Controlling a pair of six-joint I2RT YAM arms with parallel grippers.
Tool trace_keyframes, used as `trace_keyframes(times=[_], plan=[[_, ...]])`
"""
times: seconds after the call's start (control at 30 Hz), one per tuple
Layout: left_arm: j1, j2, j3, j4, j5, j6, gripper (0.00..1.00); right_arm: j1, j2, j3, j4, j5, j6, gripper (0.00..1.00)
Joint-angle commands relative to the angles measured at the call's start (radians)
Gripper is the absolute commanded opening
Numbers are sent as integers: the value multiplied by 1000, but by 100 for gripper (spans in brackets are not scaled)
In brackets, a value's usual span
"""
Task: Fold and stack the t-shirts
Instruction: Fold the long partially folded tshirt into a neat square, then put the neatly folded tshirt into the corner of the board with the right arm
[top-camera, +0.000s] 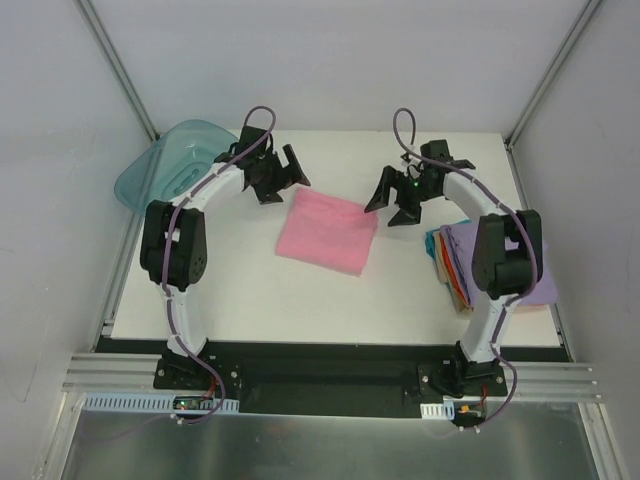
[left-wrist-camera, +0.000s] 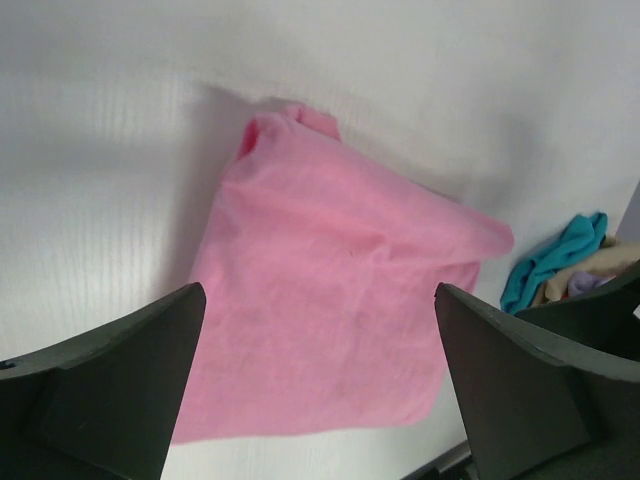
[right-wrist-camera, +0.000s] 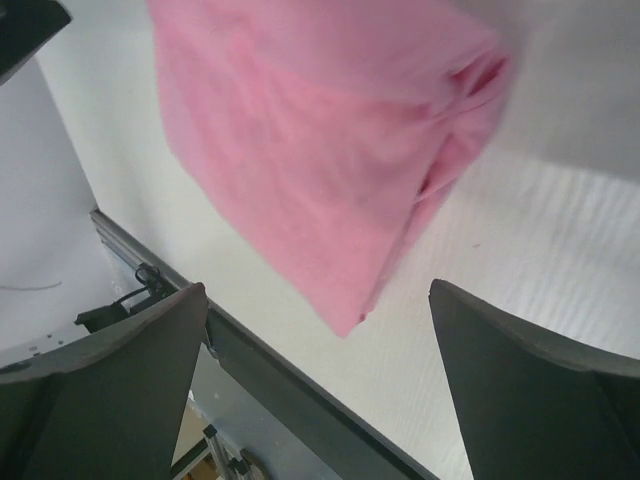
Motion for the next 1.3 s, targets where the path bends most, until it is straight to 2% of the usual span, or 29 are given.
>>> trace_keyframes(times=[0.0, 0.07, 0.23, 0.57, 0.77, 0.93, 1.07, 1.17, 1.27], plan=[[-40, -143, -83, -6, 39, 21, 99, 57, -195, -132, 101, -77, 2, 97], [-51, -147, -121, -3, 42, 15, 99, 96, -214, -198, 146, -129, 30, 97], [-88, -97, -158, 9, 101, -13, 99, 207, -171, -223, 206, -142, 73, 97], [-92, -67, -331, 89, 185, -39, 99, 221, -91, -361, 301, -135, 122, 97], [-94, -121, -474, 130, 208, -38, 99, 221, -109, -443, 315, -106, 113, 97], [-115, -234, -615, 143, 213, -27, 99, 222, -198, -531, 315, -80, 116, 97], [-135, -351, -799, 143, 251, -30, 100, 233, -321, -635, 277, -59, 105, 97], [-198, -525, -909, 144, 225, -71, 99, 265, -425, -704, 222, 15, 102, 97], [-268, -659, -957, 141, 211, -93, 99, 330, -514, -732, 172, 39, 117, 97]])
